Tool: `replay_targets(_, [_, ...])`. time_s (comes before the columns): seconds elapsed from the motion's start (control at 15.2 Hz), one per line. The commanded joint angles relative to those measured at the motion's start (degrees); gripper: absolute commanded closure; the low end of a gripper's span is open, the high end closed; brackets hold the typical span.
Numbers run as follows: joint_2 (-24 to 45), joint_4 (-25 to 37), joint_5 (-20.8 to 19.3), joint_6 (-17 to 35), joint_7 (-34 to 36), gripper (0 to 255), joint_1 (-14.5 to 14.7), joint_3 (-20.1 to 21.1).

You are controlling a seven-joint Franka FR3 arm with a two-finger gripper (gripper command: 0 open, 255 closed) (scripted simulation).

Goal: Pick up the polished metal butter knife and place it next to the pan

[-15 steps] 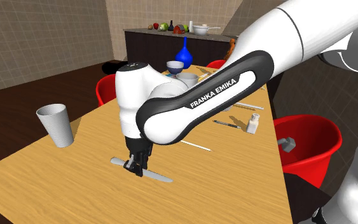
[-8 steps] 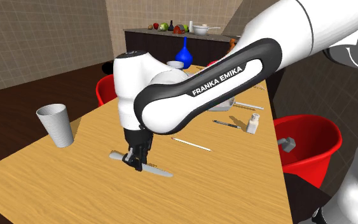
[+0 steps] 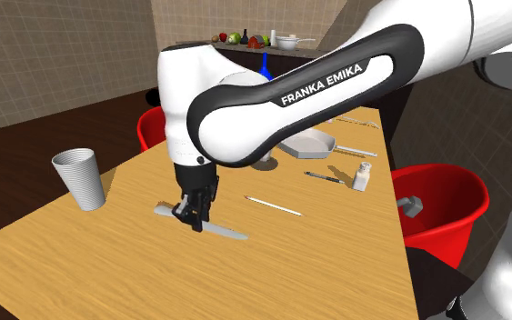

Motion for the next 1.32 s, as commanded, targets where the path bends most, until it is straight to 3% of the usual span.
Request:
replay_targets(0.0, [-0.6,0.99,0.35,-1.54,-0.22,255,-0.06,0.12])
replay_targets(0.46, [-1.96,4.15,1.14,-5.92,-0.73,255,-0.18,0.35])
replay_targets(1.25, [-16.92,-13.32,7.96,-2.08,-18.93,255,-9.98,-5.98])
